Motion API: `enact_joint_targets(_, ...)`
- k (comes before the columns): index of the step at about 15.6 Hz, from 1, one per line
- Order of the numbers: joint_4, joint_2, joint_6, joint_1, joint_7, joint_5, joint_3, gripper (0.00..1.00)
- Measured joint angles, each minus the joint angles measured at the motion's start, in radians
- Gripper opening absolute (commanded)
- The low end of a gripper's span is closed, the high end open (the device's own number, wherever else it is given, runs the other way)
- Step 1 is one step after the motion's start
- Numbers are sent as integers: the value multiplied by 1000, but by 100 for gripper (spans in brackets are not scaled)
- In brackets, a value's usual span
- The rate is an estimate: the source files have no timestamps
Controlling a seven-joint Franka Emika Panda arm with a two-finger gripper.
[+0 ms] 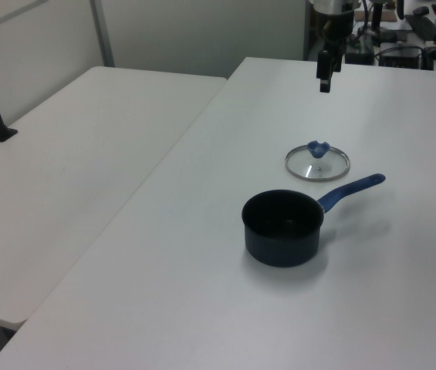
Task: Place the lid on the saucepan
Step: 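Move the gripper over the glass lid and lower toward its blue knob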
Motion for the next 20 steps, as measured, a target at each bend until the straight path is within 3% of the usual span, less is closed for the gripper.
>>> enact_joint_targets(20, -4, 37, 5, -14, -50, 0, -5, 100)
